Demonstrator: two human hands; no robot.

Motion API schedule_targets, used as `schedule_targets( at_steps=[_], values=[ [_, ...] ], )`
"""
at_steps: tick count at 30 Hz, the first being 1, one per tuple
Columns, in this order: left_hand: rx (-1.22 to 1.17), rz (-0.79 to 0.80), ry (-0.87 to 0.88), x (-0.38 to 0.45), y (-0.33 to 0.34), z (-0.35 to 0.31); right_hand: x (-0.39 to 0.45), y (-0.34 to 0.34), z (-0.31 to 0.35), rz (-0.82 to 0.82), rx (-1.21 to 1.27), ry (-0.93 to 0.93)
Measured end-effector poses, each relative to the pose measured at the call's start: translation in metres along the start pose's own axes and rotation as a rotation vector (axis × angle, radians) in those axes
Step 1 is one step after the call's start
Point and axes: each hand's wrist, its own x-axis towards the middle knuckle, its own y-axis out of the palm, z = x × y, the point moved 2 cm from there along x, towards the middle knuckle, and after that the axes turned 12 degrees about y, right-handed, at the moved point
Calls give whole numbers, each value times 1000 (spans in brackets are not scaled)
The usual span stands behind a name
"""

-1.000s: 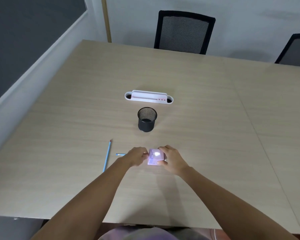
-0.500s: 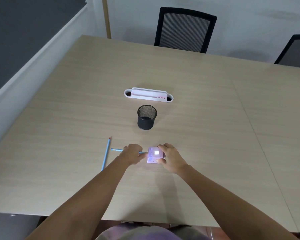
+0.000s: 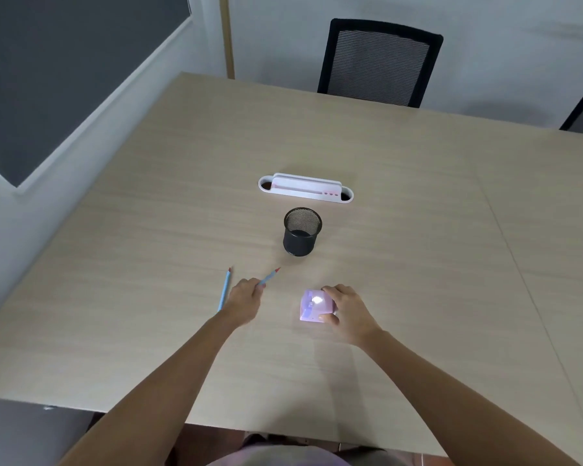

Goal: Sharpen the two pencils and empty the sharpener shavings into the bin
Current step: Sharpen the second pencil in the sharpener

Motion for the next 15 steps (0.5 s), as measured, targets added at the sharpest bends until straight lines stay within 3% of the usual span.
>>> schedule_targets(
  at_steps=[4,7,15],
  values=[
    [-196,-249,-158,-2,-22,32,2,2,-2,-20,-11,-10],
    [-158,-420,-363,-7,-37,53,3,3,-3,-36,-22,-23],
    [-155,-392,-509,-7,-50,74,3,4,-3,-46,-32,-16]
  ],
)
